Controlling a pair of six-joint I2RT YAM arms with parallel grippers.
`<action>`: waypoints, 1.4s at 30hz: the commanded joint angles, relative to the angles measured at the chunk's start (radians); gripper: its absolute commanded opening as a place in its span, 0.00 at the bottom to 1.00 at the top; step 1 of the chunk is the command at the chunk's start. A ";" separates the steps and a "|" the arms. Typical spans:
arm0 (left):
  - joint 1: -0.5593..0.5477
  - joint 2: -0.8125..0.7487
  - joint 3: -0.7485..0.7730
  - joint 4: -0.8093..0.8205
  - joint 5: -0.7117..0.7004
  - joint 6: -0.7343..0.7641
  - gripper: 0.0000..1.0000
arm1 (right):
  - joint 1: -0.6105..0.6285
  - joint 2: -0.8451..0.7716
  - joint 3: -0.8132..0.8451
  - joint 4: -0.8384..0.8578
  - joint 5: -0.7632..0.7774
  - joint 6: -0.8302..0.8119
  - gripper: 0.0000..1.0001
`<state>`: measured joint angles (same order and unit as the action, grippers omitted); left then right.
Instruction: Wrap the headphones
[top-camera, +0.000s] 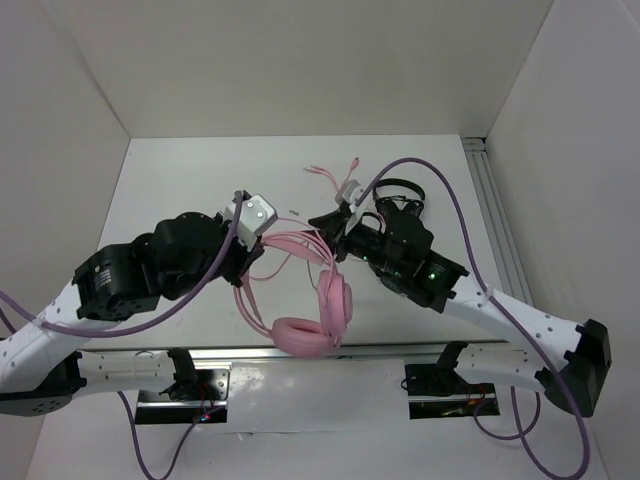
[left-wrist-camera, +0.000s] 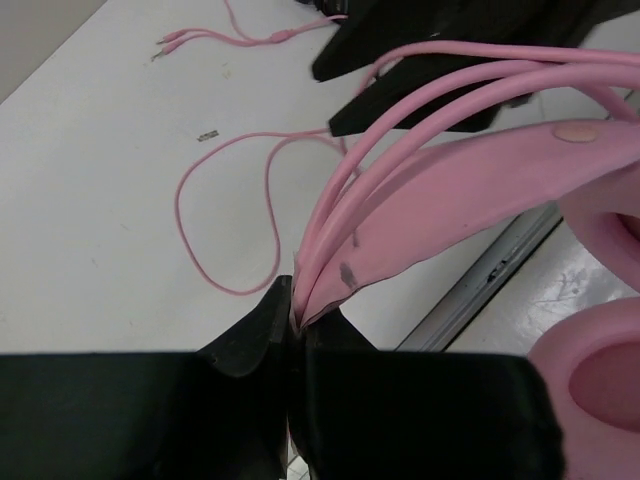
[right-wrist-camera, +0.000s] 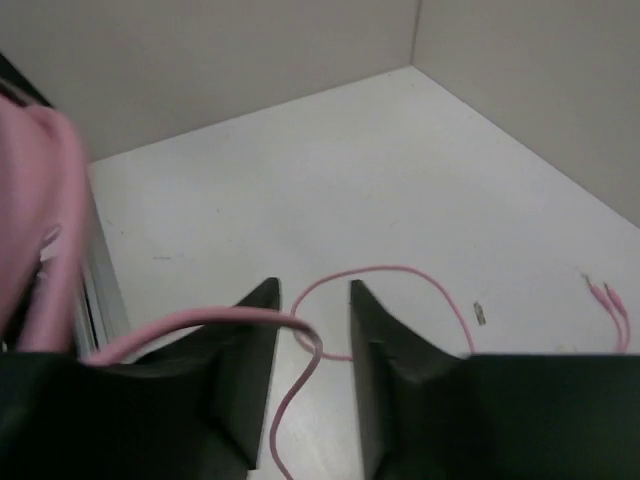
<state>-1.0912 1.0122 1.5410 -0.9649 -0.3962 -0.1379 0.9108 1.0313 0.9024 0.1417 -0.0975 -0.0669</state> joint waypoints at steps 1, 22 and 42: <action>-0.018 -0.024 0.084 0.140 0.118 -0.081 0.00 | -0.059 0.075 -0.051 0.266 -0.221 0.117 0.47; -0.018 -0.107 0.171 0.364 -0.473 -0.440 0.00 | -0.190 0.732 -0.030 1.038 -0.591 0.608 0.62; 0.419 0.445 0.619 0.126 -0.507 -0.393 0.00 | 0.095 0.301 -0.323 0.639 -0.243 0.359 0.00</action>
<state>-0.7540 1.4445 2.1162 -0.8368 -1.0412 -0.4549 0.9615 1.4818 0.5793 0.9531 -0.4984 0.4217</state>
